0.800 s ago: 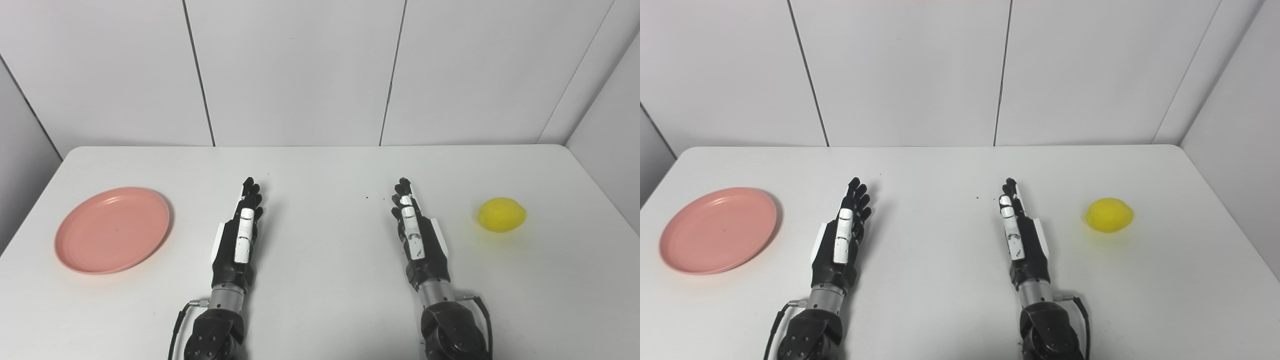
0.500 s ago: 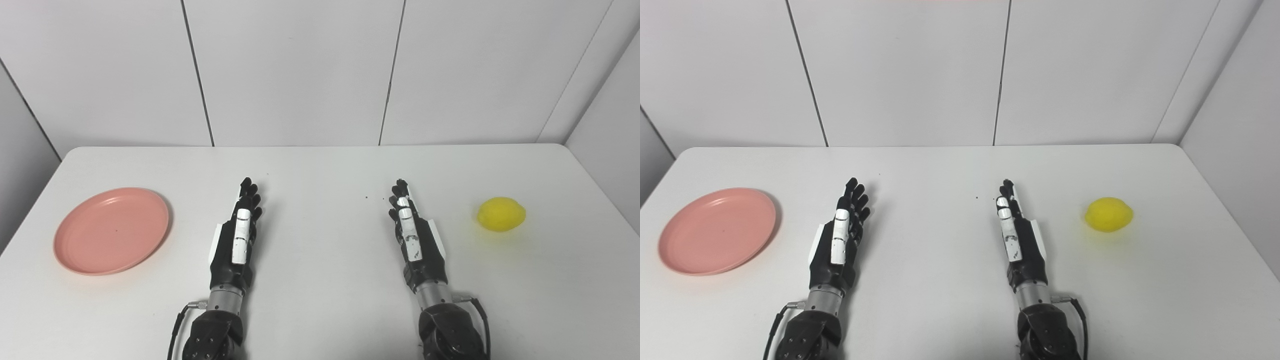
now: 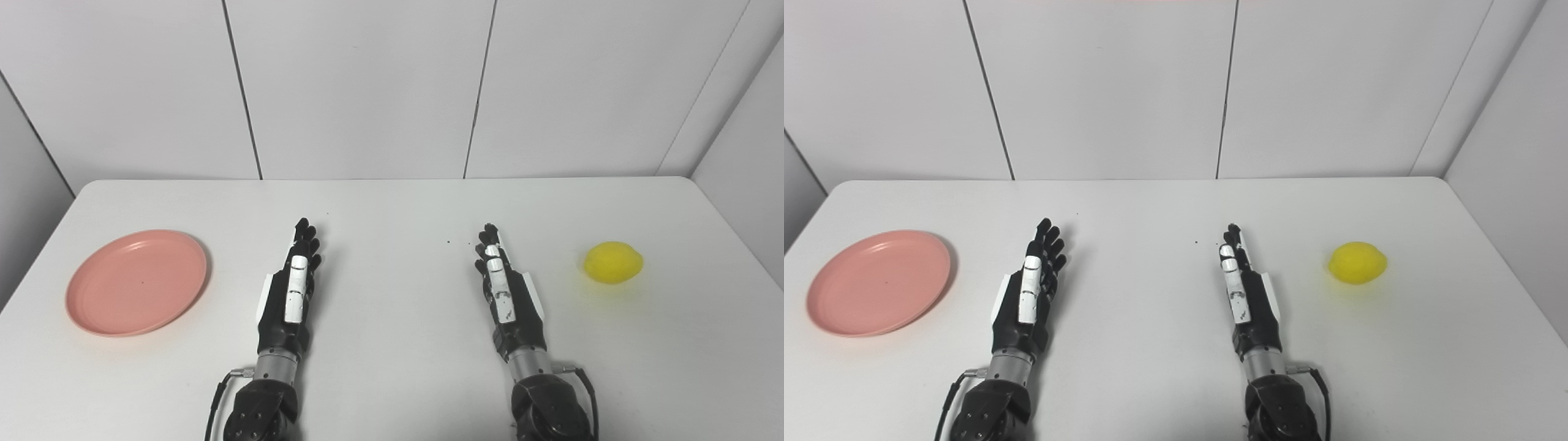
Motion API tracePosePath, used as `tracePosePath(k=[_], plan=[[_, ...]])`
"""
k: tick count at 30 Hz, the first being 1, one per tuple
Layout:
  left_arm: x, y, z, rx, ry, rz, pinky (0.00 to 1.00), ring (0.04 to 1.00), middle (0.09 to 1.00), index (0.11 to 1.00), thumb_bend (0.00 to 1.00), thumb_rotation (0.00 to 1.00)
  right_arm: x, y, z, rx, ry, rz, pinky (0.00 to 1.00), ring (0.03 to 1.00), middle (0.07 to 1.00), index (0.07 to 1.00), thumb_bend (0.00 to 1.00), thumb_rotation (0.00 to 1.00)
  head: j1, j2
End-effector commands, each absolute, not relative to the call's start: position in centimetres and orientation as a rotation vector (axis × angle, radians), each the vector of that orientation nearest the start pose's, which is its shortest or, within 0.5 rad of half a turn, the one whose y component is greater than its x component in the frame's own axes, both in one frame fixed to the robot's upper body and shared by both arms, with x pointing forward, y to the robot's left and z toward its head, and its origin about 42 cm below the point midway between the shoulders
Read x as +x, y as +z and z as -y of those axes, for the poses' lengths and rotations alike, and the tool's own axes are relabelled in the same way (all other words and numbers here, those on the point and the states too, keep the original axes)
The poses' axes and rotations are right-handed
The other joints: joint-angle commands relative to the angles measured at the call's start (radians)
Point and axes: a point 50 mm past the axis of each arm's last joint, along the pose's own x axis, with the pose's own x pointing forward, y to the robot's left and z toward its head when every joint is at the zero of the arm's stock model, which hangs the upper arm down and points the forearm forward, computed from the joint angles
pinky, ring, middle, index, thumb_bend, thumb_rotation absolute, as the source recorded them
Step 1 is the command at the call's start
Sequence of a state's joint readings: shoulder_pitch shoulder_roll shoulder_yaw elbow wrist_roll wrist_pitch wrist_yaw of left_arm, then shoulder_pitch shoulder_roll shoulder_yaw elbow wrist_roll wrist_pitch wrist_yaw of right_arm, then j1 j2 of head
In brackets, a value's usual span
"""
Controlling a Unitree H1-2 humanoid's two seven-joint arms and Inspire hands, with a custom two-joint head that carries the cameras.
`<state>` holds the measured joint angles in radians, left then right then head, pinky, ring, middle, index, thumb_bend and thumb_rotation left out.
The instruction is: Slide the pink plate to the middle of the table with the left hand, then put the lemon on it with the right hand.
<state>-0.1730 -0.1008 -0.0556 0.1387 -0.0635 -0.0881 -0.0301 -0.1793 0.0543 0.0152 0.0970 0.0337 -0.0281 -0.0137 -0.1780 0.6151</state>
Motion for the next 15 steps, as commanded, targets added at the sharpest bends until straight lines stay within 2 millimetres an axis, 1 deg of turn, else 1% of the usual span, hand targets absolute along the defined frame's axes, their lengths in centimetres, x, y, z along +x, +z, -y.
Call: tracePosePath(k=[1, 12, 15], plan=[[32.09, 9.49, -14.68, -0.146, -0.13, 0.046, 1.0, 1.0, 1.0, 1.0, 0.61, 1.0, 34.72, 13.33, 17.38, 0.085, 0.062, 0.164, 1.0, 1.0, 1.0, 1.0, 0.78, 1.0, 0.001, 0.002], [32.06, 9.49, -14.43, -0.145, -0.131, 0.041, 1.0, 1.0, 1.0, 1.0, 0.61, 1.0, 34.69, 13.36, 17.3, 0.076, 0.076, 0.165, 1.0, 1.0, 1.0, 1.0, 0.75, 1.0, 0.003, -0.003], [32.16, 9.36, -14.43, -0.149, -0.135, 0.046, 1.0, 1.0, 1.0, 1.0, 0.61, 1.0, 34.81, 13.38, 17.28, 0.075, 0.083, 0.172, 1.0, 1.0, 1.0, 1.0, 0.77, 1.0, 0.004, -0.006]])
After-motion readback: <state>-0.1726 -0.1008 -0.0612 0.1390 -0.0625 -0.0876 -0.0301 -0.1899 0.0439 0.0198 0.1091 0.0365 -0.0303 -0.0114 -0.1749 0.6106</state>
